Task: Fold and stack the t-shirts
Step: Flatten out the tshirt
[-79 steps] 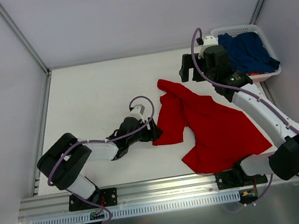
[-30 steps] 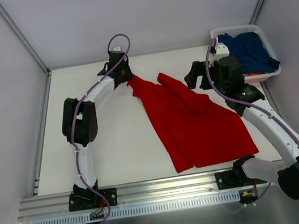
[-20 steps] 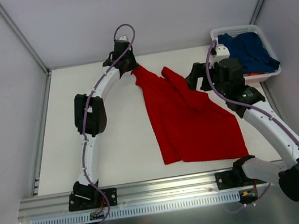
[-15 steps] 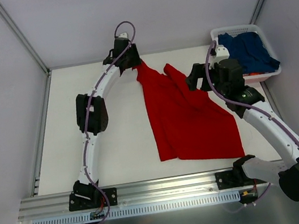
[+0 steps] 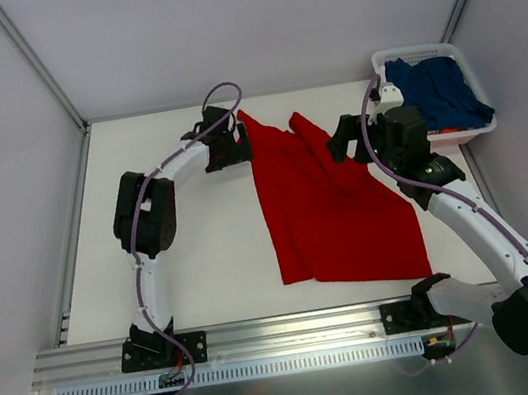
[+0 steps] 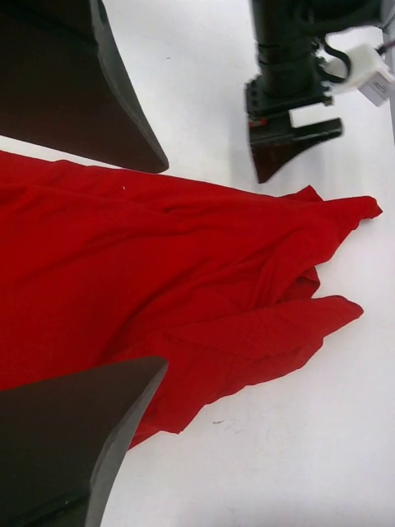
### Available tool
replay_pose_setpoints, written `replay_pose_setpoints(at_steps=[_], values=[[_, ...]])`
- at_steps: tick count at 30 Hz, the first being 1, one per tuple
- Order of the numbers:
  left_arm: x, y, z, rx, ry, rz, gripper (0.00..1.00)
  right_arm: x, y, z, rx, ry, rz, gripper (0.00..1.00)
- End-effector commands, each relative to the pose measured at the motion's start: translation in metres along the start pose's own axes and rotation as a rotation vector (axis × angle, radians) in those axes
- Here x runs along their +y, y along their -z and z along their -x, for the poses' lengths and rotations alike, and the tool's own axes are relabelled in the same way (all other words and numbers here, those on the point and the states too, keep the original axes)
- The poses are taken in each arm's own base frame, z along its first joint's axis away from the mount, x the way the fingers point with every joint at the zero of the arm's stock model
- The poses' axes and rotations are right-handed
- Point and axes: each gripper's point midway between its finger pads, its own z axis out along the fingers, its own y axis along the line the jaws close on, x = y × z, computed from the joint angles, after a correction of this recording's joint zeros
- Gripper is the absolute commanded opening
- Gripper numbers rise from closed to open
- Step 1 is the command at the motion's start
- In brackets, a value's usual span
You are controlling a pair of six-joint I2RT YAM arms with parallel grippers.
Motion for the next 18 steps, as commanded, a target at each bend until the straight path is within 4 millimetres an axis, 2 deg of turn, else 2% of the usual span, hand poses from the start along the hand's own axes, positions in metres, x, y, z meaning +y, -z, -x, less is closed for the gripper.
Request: replay_pose_setpoints(at_steps=[1, 2, 3, 4, 5, 7, 9, 10, 11, 13, 14, 18], values=[[-0.046, 0.084, 0.02, -0.174, 0.005, -0.048, 0.93, 0.01, 0.0, 0.013, -0.043, -0.008, 0.041, 0.98], [-0.046, 0.083, -0.008, -0.128, -0.002, -0.045, 0.93, 0.01, 0.0, 0.014, -0.043, -0.008, 0.041, 0.98], [-0.049, 0.088, -0.018, -0.114, 0.021, -0.058, 0.92, 0.01, 0.0, 0.015, -0.043, -0.007, 0.041, 0.98], [-0.054, 0.101, -0.02, -0.128, 0.03, -0.084, 0.92, 0.009, -0.001, 0.015, -0.043, -0.007, 0.036, 0.98], [-0.055, 0.101, -0.044, -0.09, 0.016, -0.081, 0.9, 0.009, -0.002, 0.015, -0.044, -0.007, 0.034, 0.99], [-0.061, 0.109, -0.062, -0.073, 0.028, -0.093, 0.89, 0.009, -0.004, 0.015, -0.038, -0.01, 0.034, 0.98], [-0.063, 0.116, -0.089, -0.04, 0.037, -0.096, 0.87, 0.01, -0.006, 0.014, -0.032, -0.012, 0.035, 0.98], [-0.065, 0.122, -0.094, -0.039, 0.042, -0.102, 0.87, 0.01, -0.007, 0.016, -0.034, -0.012, 0.036, 0.98], [-0.061, 0.121, -0.114, -0.013, 0.049, -0.084, 0.86, 0.01, -0.008, 0.017, -0.034, -0.014, 0.034, 0.99], [-0.058, 0.127, -0.126, -0.005, 0.065, -0.081, 0.85, 0.011, -0.008, 0.02, -0.038, -0.013, 0.036, 0.98], [-0.049, 0.125, -0.142, 0.021, 0.065, -0.064, 0.84, 0.011, -0.008, 0.021, -0.042, -0.014, 0.036, 0.99], [-0.047, 0.137, -0.175, 0.031, 0.071, -0.064, 0.83, 0.011, -0.011, 0.023, -0.035, -0.016, 0.037, 0.99]])
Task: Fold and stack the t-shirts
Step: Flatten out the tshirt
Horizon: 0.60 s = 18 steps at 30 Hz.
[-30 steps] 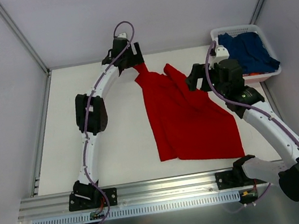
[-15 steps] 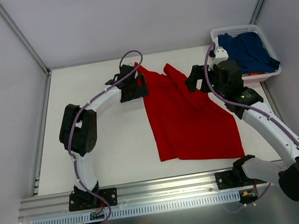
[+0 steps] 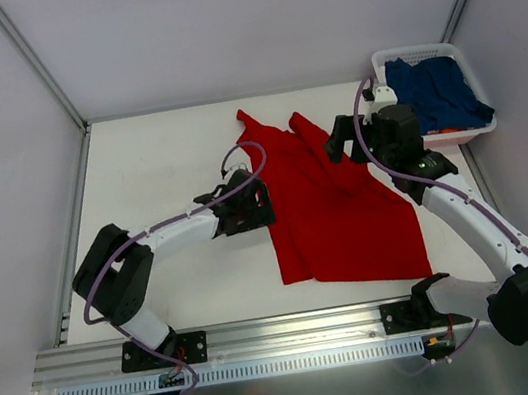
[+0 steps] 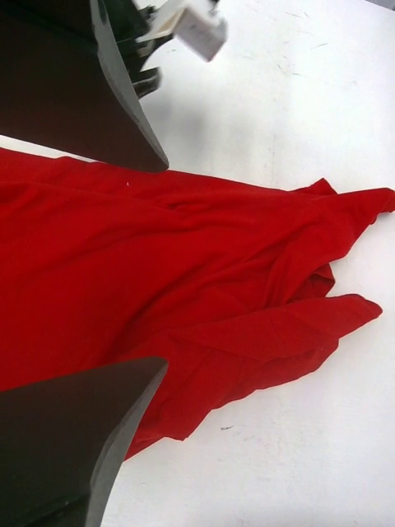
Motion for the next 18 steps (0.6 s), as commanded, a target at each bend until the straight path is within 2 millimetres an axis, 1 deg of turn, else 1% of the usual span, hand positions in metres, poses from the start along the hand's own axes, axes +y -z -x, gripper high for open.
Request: replay_pose_setpoints(at_steps=[1, 3, 4, 6, 7, 9, 10, 13, 14, 15, 16, 17, 18], values=[[-0.002, 0.019, -0.01, -0.053, 0.063, -0.011, 0.82, 0.014, 0.004, 0.036, -0.087, -0.011, 0.047, 0.99], [-0.006, 0.027, -0.017, -0.06, 0.085, -0.037, 0.82, 0.014, 0.002, 0.036, -0.082, -0.013, 0.05, 0.99], [0.0, 0.026, -0.03, -0.043, 0.086, -0.03, 0.82, 0.014, 0.002, 0.037, -0.083, -0.014, 0.049, 0.99], [-0.001, 0.029, -0.037, -0.045, 0.11, -0.049, 0.82, 0.013, 0.001, 0.038, -0.083, -0.017, 0.048, 0.99], [-0.002, 0.032, -0.047, -0.035, 0.113, -0.062, 0.81, 0.013, 0.001, 0.037, -0.082, -0.015, 0.047, 0.99], [-0.003, 0.035, -0.058, -0.023, 0.114, -0.078, 0.81, 0.012, 0.0, 0.037, -0.079, -0.016, 0.045, 0.99], [-0.007, 0.037, -0.066, -0.014, 0.103, -0.09, 0.8, 0.012, -0.001, 0.037, -0.078, -0.018, 0.043, 0.99], [-0.009, 0.038, -0.08, 0.004, 0.116, -0.099, 0.8, 0.012, 0.0, 0.039, -0.08, -0.019, 0.047, 0.99], [-0.013, 0.04, -0.088, 0.015, 0.115, -0.106, 0.8, 0.013, -0.001, 0.039, -0.082, -0.02, 0.048, 0.99], [-0.012, 0.038, -0.095, 0.025, 0.114, -0.104, 0.79, 0.013, 0.0, 0.04, -0.085, -0.019, 0.049, 0.99], [-0.016, 0.038, -0.099, 0.029, 0.125, -0.114, 0.79, 0.012, 0.0, 0.041, -0.085, -0.019, 0.047, 0.99], [-0.021, 0.039, -0.107, 0.042, 0.113, -0.126, 0.78, 0.013, 0.001, 0.041, -0.086, -0.019, 0.049, 0.99], [-0.021, 0.037, -0.114, 0.052, 0.109, -0.121, 0.78, 0.013, 0.001, 0.042, -0.087, -0.019, 0.05, 0.99]])
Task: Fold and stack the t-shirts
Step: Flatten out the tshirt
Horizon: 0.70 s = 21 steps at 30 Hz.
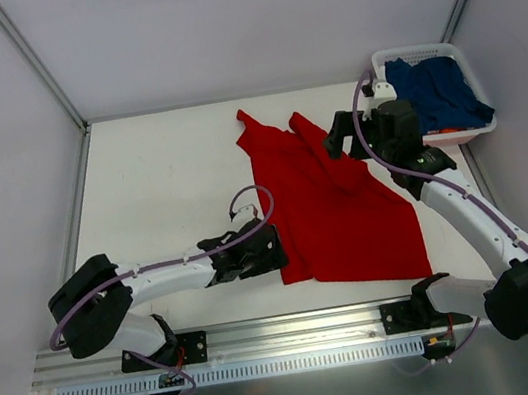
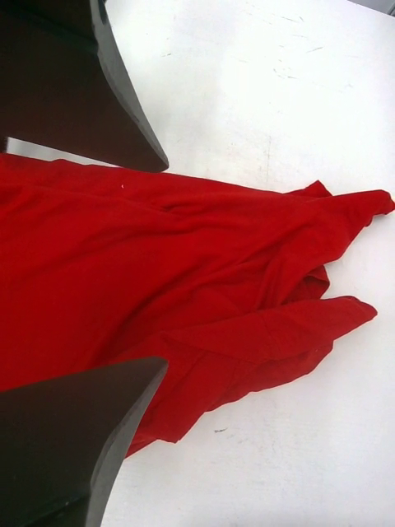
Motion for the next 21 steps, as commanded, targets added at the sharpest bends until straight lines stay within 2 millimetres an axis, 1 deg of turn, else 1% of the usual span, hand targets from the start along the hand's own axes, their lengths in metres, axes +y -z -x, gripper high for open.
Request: replay_pose_setpoints(at_steps=[1, 2, 3, 6, 11, 12, 13, 15, 16, 19, 20, 21], values=[[-0.014, -0.001, -0.013, -0.003, 0.057, -0.036, 0.78, 0.013, 0.007, 0.037, -0.092, -0.011, 0.043, 0.99], [-0.019, -0.001, -0.019, 0.006, 0.05, -0.048, 0.77, 0.013, 0.008, 0.037, -0.093, -0.011, 0.043, 0.99], [-0.018, -0.004, -0.025, 0.016, 0.045, -0.042, 0.77, 0.012, 0.009, 0.038, -0.094, -0.011, 0.042, 0.99], [-0.022, -0.008, -0.034, 0.027, 0.042, -0.049, 0.75, 0.013, 0.01, 0.039, -0.1, -0.011, 0.045, 0.99], [-0.028, -0.012, -0.044, 0.051, 0.041, -0.061, 0.65, 0.012, 0.011, 0.038, -0.099, -0.013, 0.042, 0.99], [-0.034, -0.013, -0.046, 0.052, 0.038, -0.078, 0.6, 0.012, 0.012, 0.039, -0.101, -0.012, 0.043, 0.99], [-0.034, -0.013, -0.047, 0.056, 0.041, -0.078, 0.5, 0.011, 0.012, 0.038, -0.1, -0.009, 0.039, 0.99], [-0.032, -0.013, -0.052, 0.063, 0.04, -0.073, 0.41, 0.01, 0.012, 0.038, -0.103, -0.01, 0.037, 0.99], [-0.032, -0.013, -0.052, 0.063, 0.043, -0.072, 0.34, 0.01, 0.013, 0.039, -0.103, -0.012, 0.036, 0.99], [-0.025, -0.013, -0.055, 0.068, 0.053, -0.06, 0.25, 0.008, 0.012, 0.038, -0.102, -0.012, 0.034, 0.99], [-0.025, -0.011, -0.055, 0.066, 0.054, -0.063, 0.18, 0.009, 0.012, 0.037, -0.098, -0.011, 0.036, 0.99], [-0.02, -0.011, -0.057, 0.067, 0.054, -0.056, 0.14, 0.009, 0.012, 0.038, -0.1, -0.013, 0.036, 0.99]])
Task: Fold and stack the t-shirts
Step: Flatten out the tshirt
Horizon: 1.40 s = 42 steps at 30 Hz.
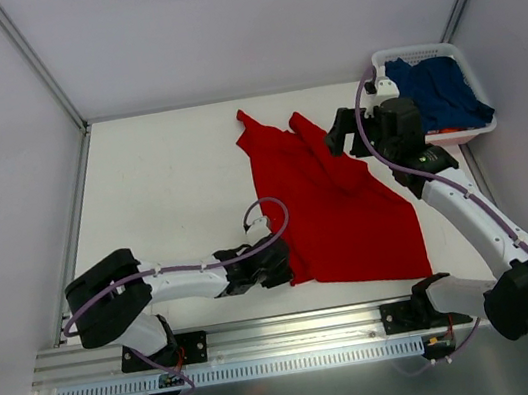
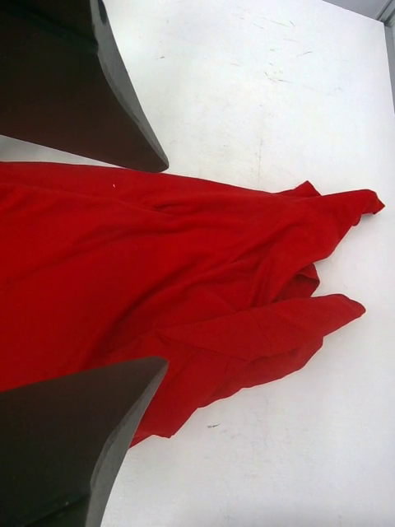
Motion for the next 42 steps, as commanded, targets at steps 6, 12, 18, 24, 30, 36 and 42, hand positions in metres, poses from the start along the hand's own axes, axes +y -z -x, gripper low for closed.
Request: replay_pose_setpoints(at_steps=[6, 12, 18, 24, 30, 36, 42], values=[[0.035, 0.01, -0.005, -0.01, 0.001, 0.101, 0.0, 0.009, 0.006, 0.025, -0.066, -0.01, 0.033, 0.99], [0.059, 0.023, 0.016, -0.066, 0.033, 0.163, 0.0, 0.006, 0.004, 0.023, -0.061, -0.004, 0.024, 0.99], [0.089, 0.044, 0.065, -0.174, 0.114, 0.176, 0.0, -0.005, -0.003, 0.018, -0.048, -0.003, -0.011, 0.99], [0.109, 0.066, 0.12, -0.292, 0.168, 0.209, 0.0, -0.012, -0.009, 0.014, -0.034, -0.009, -0.023, 0.99], [0.123, 0.082, 0.169, -0.371, 0.225, 0.228, 0.0, -0.019, -0.008, 0.011, -0.031, -0.01, -0.039, 0.99], [0.148, 0.104, 0.224, -0.459, 0.299, 0.259, 0.0, -0.026, -0.007, 0.01, -0.033, -0.018, -0.051, 0.99], [0.173, 0.127, 0.281, -0.526, 0.35, 0.284, 0.0, -0.028, -0.009, 0.007, -0.031, -0.027, -0.048, 0.99]])
